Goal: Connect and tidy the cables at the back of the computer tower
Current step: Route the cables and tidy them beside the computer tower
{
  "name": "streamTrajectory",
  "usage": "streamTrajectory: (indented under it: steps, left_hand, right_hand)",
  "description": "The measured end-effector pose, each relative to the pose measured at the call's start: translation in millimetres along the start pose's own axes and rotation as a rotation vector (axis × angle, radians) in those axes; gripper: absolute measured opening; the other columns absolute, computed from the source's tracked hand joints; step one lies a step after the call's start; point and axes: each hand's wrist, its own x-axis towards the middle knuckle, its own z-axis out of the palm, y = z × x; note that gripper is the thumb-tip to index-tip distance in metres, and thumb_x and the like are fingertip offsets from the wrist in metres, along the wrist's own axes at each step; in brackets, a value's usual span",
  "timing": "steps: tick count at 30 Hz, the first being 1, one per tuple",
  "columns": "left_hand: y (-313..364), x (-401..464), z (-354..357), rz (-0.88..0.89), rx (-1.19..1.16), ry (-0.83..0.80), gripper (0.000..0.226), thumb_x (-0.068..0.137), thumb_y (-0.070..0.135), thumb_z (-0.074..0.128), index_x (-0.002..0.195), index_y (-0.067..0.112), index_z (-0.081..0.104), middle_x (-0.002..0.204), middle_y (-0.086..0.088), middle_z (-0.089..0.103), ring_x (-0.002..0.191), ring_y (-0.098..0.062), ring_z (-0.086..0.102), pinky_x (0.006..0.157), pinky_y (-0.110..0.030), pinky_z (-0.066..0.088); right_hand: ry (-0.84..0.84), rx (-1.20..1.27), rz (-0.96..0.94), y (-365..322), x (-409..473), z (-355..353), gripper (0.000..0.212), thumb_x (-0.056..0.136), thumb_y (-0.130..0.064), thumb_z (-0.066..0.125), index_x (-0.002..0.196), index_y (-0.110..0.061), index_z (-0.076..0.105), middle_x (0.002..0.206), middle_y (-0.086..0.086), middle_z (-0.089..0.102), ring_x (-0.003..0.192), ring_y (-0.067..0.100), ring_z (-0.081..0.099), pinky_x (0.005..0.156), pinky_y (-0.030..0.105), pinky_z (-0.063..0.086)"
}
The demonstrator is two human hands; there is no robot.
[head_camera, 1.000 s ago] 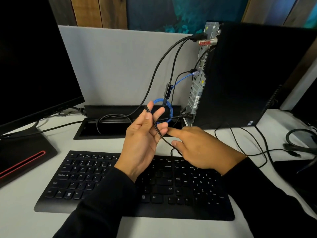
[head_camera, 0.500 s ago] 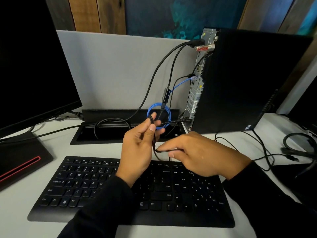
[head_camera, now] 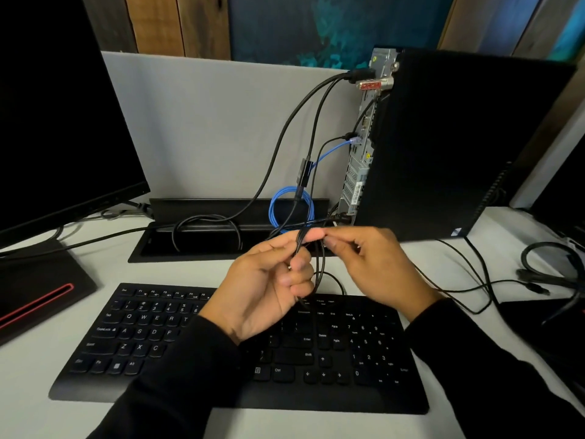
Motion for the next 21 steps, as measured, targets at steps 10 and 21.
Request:
streamTrajectory:
  steps: [10, 21]
  left_hand:
    - [-3, 10, -18, 0.327, 0.492, 0.328, 0.041, 0.108, 0.003, 0.038, 0.147, 0.007, 0.049, 0.088, -0.009, 0.069, 0.078, -0.016, 0.065, 0.082, -0.028, 0.057]
    - [2, 1, -4, -0.040, 0.634, 0.050, 0.042, 0.103, -0.003, 0.033, 0.116, 0.004, 0.072, 0.063, -0.007, 0.052, 0.055, -0.016, 0.043, 0.062, -0.028, 0.043]
  right_hand:
    - [-0.491, -0.339, -0.095, -26, -1, 4, 0.016, 0.099, -0.028, 0.060, 0.086, -0.022, 0.065, 0.070, -0.007, 0.057, 0.067, 0.011, 0.055, 0.072, 0.043, 0.055]
    - [0.026, -0.155, -0.182, -24, 11, -28, 0.028, 0.079, -0.034, 0.087, 0.072, -0.021, 0.063, 0.061, -0.011, 0.052, 0.058, 0.010, 0.049, 0.057, 0.029, 0.045]
